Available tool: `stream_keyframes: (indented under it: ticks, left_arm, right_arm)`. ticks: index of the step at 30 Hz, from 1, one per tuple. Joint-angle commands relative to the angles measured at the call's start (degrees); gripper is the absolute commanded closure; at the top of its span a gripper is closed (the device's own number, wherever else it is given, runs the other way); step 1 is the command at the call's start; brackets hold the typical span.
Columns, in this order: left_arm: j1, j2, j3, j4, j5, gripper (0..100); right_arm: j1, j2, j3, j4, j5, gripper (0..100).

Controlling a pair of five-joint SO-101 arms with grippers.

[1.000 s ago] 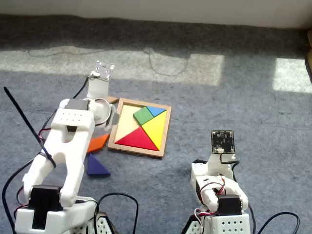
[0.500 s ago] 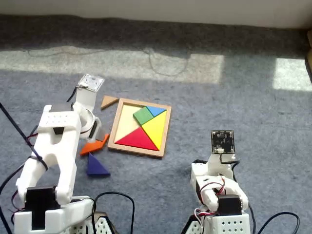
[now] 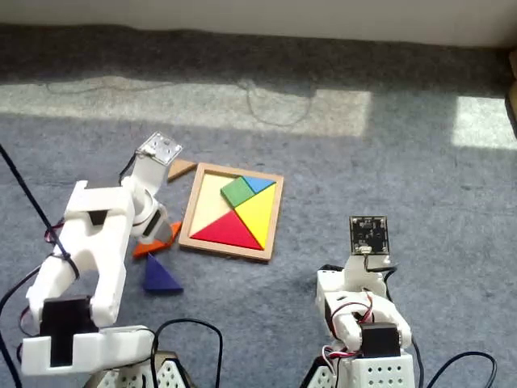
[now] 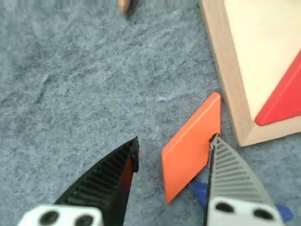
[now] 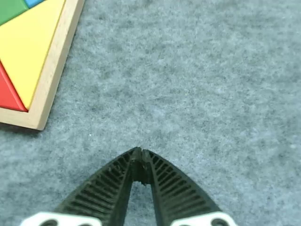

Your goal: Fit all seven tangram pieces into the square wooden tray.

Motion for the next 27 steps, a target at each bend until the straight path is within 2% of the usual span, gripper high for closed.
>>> stream_keyframes:
  ticks: [1, 4, 11, 14, 17, 27]
  left_arm:
    - [-0.2, 6.5, -8.0, 3.6, -0.4, 76]
    - [-0.2, 9.9, -11.6, 6.4, -0.4, 77]
    - [0.4, 10.3, -11.6, 7.0, -0.4, 77]
    - [1.3, 10.3, -11.0, 7.1, -0.5, 82]
    - [2.7, 10.3, -10.9, 9.4, -4.1, 86]
    - [3.5, 10.2, -11.2, 11.7, -4.8, 86]
  right_arm:
    - [0.7, -1.0, 7.7, 0.4, -0.1, 99.2]
    - [0.7, -1.0, 7.7, 0.4, -0.1, 99.2]
    - [0.7, -1.0, 7.7, 0.4, -0.1, 99.2]
    - [0.7, -1.0, 7.7, 0.4, -0.1, 99.2]
    - [0.7, -1.0, 7.7, 0.4, -0.1, 99.2]
    - [0.7, -1.0, 7.7, 0.4, -0.1, 99.2]
